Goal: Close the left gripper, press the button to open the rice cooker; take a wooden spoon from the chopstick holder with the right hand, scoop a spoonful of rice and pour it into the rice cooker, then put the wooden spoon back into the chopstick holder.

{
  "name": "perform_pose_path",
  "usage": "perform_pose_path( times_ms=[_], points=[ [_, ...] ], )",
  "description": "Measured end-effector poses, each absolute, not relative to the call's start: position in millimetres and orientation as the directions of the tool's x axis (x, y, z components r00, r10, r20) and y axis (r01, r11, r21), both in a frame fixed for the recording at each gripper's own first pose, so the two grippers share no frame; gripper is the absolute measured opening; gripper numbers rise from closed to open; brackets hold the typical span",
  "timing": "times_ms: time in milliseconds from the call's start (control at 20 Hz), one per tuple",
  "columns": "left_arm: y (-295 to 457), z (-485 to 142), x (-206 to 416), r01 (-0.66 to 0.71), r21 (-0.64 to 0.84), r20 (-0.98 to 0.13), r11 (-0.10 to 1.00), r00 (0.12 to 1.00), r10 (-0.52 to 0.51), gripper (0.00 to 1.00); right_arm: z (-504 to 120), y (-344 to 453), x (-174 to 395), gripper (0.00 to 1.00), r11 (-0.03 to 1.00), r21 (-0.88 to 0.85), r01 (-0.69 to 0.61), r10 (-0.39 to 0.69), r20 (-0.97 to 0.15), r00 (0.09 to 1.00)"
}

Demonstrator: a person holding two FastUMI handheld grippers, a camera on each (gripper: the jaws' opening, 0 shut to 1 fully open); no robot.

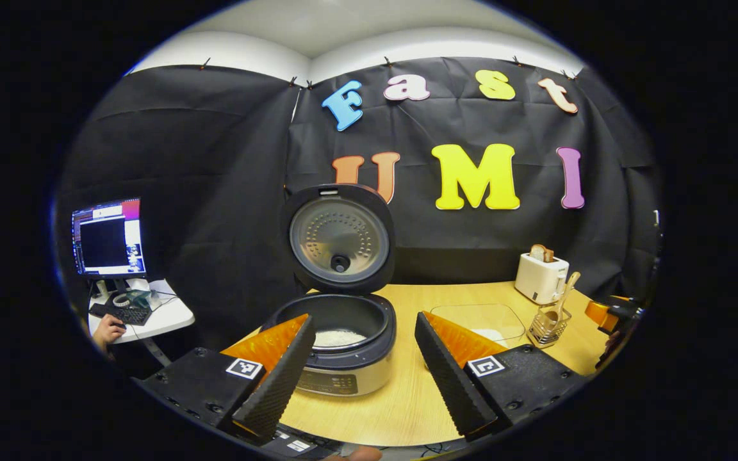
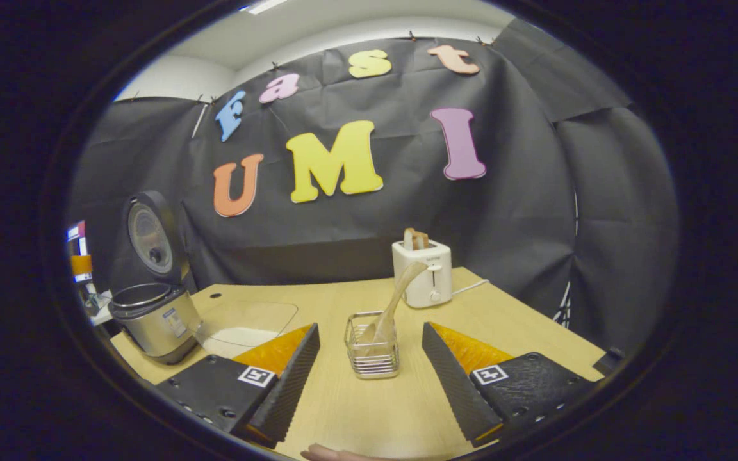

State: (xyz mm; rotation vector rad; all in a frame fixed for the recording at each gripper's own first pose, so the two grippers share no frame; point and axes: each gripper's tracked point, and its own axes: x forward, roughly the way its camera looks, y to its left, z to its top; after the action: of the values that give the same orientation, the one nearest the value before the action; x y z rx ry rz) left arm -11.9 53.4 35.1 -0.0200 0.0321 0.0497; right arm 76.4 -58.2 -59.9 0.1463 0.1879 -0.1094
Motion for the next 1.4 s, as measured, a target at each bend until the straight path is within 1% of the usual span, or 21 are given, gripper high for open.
perform_pose_path(
  times_ms=[100, 150, 200, 250, 300, 350, 400, 450, 500, 550, 600, 650, 700, 800, 900, 950, 1000, 1100, 1150, 1250, 1400],
  points=[
    [45.5, 26.4, -15.8, -0.043, -0.014, -0.027, 0.999, 0.999, 0.043, 1.00, -68.3, -63.7, 104.4, 0.95, 0.983, 0.136, 0.123, -0.089, -0.234, 0.968],
    [41.4, 22.8, -16.1, -0.039, -0.008, -0.024, 0.999, 0.999, 0.039, 1.00, -71.3, -69.1, 118.4, 0.89, 0.980, 0.144, 0.137, -0.096, -0.260, 0.961],
    [35.3, 19.0, -17.0, -0.029, 0.001, -0.030, 1.000, 0.999, 0.029, 1.00, -77.4, -75.8, 133.8, 0.89, 0.976, 0.154, 0.151, -0.103, -0.284, 0.953],
    [29.3, 15.8, -16.0, -0.018, 0.007, -0.036, 1.000, 0.999, 0.018, 1.00, -81.2, -79.8, 148.6, 0.95, 0.974, 0.159, 0.164, -0.109, -0.308, 0.945],
    [24.9, 14.7, -14.6, -0.009, 0.009, -0.034, 1.000, 0.999, 0.009, 1.00, -87.4, -84.4, 162.6, 0.93, 0.974, 0.147, 0.173, -0.117, -0.331, 0.936],
    [17.4, 15.1, -12.9, 0.009, 0.003, -0.031, 1.000, 0.999, -0.009, 0.95, -90.6, -90.1, 177.3, 0.90, 0.974, 0.133, 0.184, -0.129, -0.344, 0.930],
    [9.5, 13.2, -9.7, 0.029, -0.012, -0.030, 1.000, 0.999, -0.029, 1.00, -90.9, -92.0, 191.2, 0.82, 0.975, 0.133, 0.180, -0.125, -0.346, 0.930],
    [2.0, 12.0, -8.2, 0.056, -0.021, -0.034, 0.998, 0.998, -0.056, 1.00, -94.2, -92.7, 202.8, 0.80, 0.974, 0.145, 0.172, -0.110, -0.362, 0.926],
    [-3.5, 10.2, -7.6, 0.075, -0.023, -0.043, 0.997, 0.996, -0.076, 1.00, -96.7, -91.9, 212.9, 0.70, 0.972, 0.169, 0.163, -0.087, -0.383, 0.920],
    [-5.2, 9.2, -7.3, 0.086, -0.017, -0.045, 0.996, 0.995, -0.086, 1.00, -96.7, -89.6, 222.4, 0.71, 0.967, 0.201, 0.155, -0.066, -0.390, 0.918],
    [-5.6, 9.4, -7.0, 0.093, -0.005, -0.044, 0.996, 0.995, -0.093, 1.00, -95.4, -90.9, 230.5, 0.63, 0.961, 0.224, 0.160, -0.060, -0.399, 0.915],
    [-7.3, 8.8, -6.4, 0.098, 0.006, -0.046, 0.995, 0.994, -0.098, 1.00, -95.0, -93.6, 236.8, 0.67, 0.956, 0.238, 0.173, -0.064, -0.404, 0.912],
    [-6.6, 7.4, -6.5, 0.100, 0.014, -0.047, 0.995, 0.994, -0.099, 0.95, -93.8, -97.5, 241.8, 0.60, 0.954, 0.239, 0.183, -0.073, -0.406, 0.911],
    [-6.7, 3.9, -8.1, 0.102, 0.021, -0.057, 0.995, 0.993, -0.100, 0.94, -96.4, -96.4, 247.0, 0.60, 0.956, 0.227, 0.185, -0.077, -0.416, 0.906],
    [-4.1, 4.9, -10.6, 0.102, 0.019, -0.059, 0.995, 0.993, -0.101, 0.95, -97.2, -87.6, 256.5, 0.53, 0.962, 0.222, 0.159, -0.052, -0.423, 0.905],
    [-0.9, 5.7, -10.4, 0.097, 0.022, -0.055, 0.995, 0.994, -0.096, 1.00, -97.6, -89.7, 260.7, 0.50, 0.965, 0.209, 0.158, -0.057, -0.420, 0.906],
    [2.5, 6.6, -11.0, 0.092, 0.022, -0.053, 0.996, 0.994, -0.091, 0.95, -99.7, -91.3, 263.7, 0.55, 0.964, 0.207, 0.166, -0.064, -0.426, 0.903],
    [11.2, 8.5, -14.2, 0.085, 0.025, -0.046, 0.996, 0.995, -0.084, 0.95, -109.2, -100.7, 263.4, 0.39, 0.953, 0.209, 0.218, -0.098, -0.468, 0.878],
    [13.4, 11.0, -14.3, 0.082, 0.025, -0.041, 0.996, 0.996, -0.081, 0.95, -113.4, -102.0, 262.7, 0.16, 0.941, 0.237, 0.243, -0.103, -0.483, 0.869],
    [21.0, 10.9, -15.2, 0.074, 0.016, -0.041, 0.997, 0.996, -0.074, 1.00, -108.4, -97.4, 259.9, 0.10, 0.925, 0.296, 0.240, -0.072, -0.483, 0.873],
    [31.2, 10.5, -13.7, 0.058, 0.000, -0.048, 0.998, 0.997, -0.057, 1.00, -98.2, -93.8, 252.6, 0.11, 0.941, 0.248, 0.229, -0.090, -0.469, 0.878]
  ],
)
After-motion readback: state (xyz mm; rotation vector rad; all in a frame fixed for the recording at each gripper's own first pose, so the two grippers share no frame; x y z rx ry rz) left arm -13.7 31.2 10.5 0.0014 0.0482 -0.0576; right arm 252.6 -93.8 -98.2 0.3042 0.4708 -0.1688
